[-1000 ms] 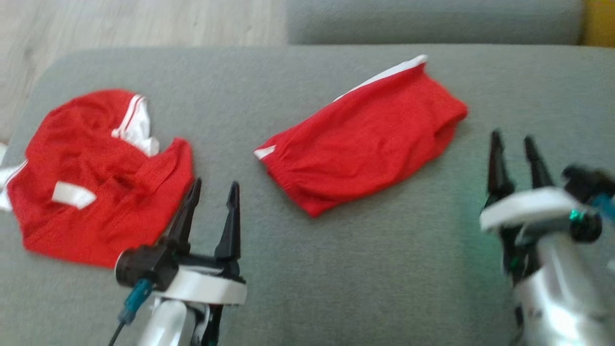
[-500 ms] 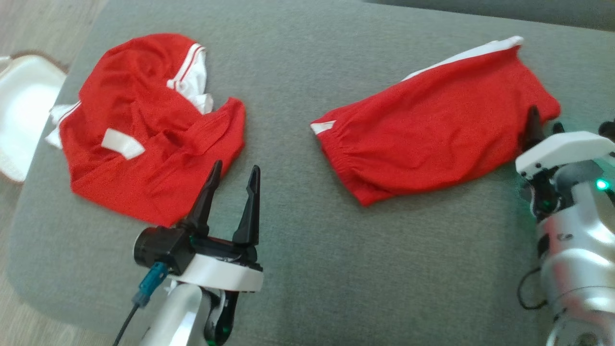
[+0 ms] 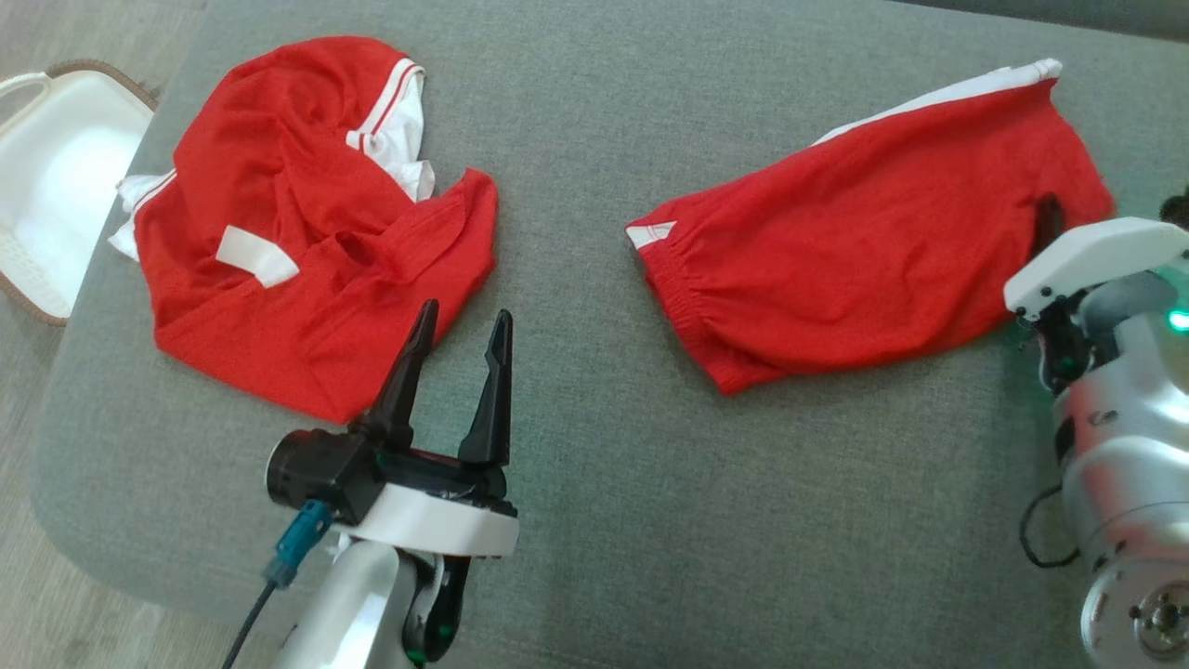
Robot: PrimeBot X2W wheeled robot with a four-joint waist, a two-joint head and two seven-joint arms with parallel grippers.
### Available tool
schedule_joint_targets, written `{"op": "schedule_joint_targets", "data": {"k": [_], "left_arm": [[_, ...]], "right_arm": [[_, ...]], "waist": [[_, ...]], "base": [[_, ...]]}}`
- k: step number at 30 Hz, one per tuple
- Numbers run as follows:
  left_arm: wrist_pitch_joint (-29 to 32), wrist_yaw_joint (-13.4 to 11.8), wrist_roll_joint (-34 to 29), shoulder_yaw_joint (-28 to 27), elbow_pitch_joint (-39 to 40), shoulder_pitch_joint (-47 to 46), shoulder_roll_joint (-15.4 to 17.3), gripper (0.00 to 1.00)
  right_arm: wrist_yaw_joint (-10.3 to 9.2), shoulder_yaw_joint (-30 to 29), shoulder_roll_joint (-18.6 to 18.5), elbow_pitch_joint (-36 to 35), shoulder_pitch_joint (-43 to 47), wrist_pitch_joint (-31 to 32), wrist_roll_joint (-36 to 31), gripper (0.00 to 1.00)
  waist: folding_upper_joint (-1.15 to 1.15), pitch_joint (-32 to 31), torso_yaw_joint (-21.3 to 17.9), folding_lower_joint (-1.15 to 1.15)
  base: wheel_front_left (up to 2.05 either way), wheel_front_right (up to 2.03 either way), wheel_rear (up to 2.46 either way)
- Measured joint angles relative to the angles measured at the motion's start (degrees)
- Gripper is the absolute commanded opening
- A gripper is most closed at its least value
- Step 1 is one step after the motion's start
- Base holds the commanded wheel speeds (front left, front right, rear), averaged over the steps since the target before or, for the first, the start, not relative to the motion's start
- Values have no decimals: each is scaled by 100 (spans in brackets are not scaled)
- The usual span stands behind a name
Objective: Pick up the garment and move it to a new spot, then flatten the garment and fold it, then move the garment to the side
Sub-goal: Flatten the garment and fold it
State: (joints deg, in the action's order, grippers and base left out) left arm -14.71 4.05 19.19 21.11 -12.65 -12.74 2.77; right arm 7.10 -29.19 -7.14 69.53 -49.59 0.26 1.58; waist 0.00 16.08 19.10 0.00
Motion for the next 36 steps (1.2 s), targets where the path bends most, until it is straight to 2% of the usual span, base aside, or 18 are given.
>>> {"op": "schedule_joint_targets", "data": {"k": [8, 16, 22, 28, 36], "left_arm": [[0, -9, 1, 8, -13, -96, -2, 100], [0, -8, -1, -53, -22, -94, -4, 100], [0, 8, -89, -192, -1, 76, -3, 100], [0, 104, -140, -261, 96, 160, -1, 100], [0, 109, -160, -256, 116, 161, -1, 100]], "right_arm": [[0, 135, 145, 81, -29, -615, -51, 0], [0, 123, 223, 35, 119, -1170, 377, 0], [0, 96, 300, -374, 861, -1368, 976, 0], [0, 210, 349, -1146, 1427, -1448, 1269, 0], [0, 903, 402, -1655, 2077, -1449, 2124, 0]], "waist": [[0, 12, -139, 1], [0, -193, -387, 1], [0, -479, -844, 0], [0, -699, -1310, 0], [0, -873, -1758, -1]], "base": [[0, 0, 0], [0, 0, 0], [0, 0, 0], [0, 0, 0], [0, 0, 0]]}}
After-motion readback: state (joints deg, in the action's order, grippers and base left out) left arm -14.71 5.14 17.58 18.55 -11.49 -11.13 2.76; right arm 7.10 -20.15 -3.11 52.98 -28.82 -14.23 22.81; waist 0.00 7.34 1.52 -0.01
